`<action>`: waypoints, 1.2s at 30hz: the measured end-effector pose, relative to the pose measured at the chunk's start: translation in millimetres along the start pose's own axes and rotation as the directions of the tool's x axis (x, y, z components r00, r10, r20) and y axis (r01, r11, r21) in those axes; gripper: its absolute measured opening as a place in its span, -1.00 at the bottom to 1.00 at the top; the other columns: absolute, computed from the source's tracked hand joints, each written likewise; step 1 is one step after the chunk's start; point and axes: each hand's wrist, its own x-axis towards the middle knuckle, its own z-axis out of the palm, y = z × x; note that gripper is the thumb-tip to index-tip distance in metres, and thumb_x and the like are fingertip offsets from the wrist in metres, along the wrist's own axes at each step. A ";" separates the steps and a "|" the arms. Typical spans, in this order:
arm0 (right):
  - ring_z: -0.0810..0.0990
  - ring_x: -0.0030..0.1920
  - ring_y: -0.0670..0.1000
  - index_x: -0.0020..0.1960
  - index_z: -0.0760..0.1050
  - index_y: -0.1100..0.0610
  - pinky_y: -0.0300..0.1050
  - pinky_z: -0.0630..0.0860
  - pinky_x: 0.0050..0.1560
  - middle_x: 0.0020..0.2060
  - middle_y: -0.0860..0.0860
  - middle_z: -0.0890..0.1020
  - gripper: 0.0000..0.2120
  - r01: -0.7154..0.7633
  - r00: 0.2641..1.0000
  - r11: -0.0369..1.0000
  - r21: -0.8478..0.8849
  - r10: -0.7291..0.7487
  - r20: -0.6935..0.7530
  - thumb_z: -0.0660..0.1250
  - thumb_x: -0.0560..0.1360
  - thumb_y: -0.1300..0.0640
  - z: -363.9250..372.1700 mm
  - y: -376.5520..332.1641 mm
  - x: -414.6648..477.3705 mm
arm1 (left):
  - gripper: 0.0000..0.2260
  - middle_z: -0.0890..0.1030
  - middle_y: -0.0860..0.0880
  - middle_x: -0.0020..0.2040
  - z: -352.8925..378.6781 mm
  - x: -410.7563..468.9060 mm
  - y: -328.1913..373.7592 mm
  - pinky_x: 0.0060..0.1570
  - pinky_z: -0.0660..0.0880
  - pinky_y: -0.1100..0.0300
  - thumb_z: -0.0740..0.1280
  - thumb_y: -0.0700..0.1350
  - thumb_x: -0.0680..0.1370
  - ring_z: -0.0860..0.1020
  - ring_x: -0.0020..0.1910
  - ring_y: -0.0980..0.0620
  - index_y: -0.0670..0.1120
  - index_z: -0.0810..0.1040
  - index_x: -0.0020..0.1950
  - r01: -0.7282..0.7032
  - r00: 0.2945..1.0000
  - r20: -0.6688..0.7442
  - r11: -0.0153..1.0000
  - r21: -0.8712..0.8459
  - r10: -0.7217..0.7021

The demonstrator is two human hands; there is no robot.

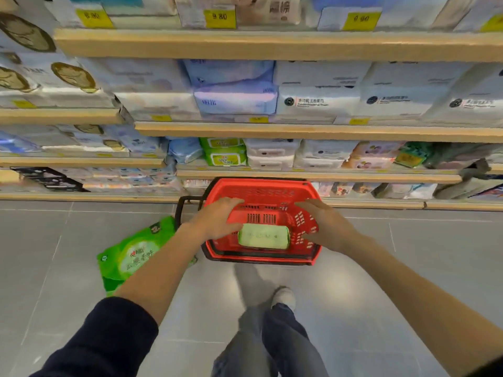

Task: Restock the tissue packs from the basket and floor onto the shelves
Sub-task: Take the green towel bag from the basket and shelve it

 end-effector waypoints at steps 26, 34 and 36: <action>-0.13 0.50 0.21 0.48 -0.23 -0.09 0.11 -0.18 0.44 0.50 0.21 -0.18 0.04 0.305 0.903 0.847 -0.436 -0.111 0.415 0.48 0.32 0.02 356.1 141.0 320.7 | -0.42 0.33 -0.05 0.40 271.6 209.5 -238.8 0.26 0.38 0.00 0.32 0.03 0.46 0.37 0.33 -0.06 0.03 0.24 0.45 0.210 0.968 0.192 0.943 -0.260 -0.163; -0.06 0.49 0.27 0.38 -0.49 -0.18 0.24 -0.05 0.45 0.50 0.20 -0.11 0.21 0.240 0.933 0.837 -0.491 -0.058 0.356 0.50 0.29 0.09 387.4 156.6 334.1 | -0.42 0.22 0.00 0.46 285.6 233.3 -248.5 0.28 0.37 0.05 0.29 0.03 0.50 0.32 0.38 -0.03 0.05 0.17 0.48 0.205 0.966 0.212 0.940 -0.272 -0.149; 0.06 0.45 0.27 0.36 -0.53 -0.20 0.24 0.07 0.43 0.48 0.21 -0.03 0.22 0.258 0.937 0.832 -0.491 -0.092 0.336 0.49 0.28 0.12 390.5 159.6 336.0 | -0.43 0.24 0.00 0.45 289.6 236.2 -249.0 0.27 0.38 0.05 0.29 0.03 0.49 0.32 0.37 -0.03 0.05 0.19 0.47 0.206 0.964 0.222 0.943 -0.263 -0.148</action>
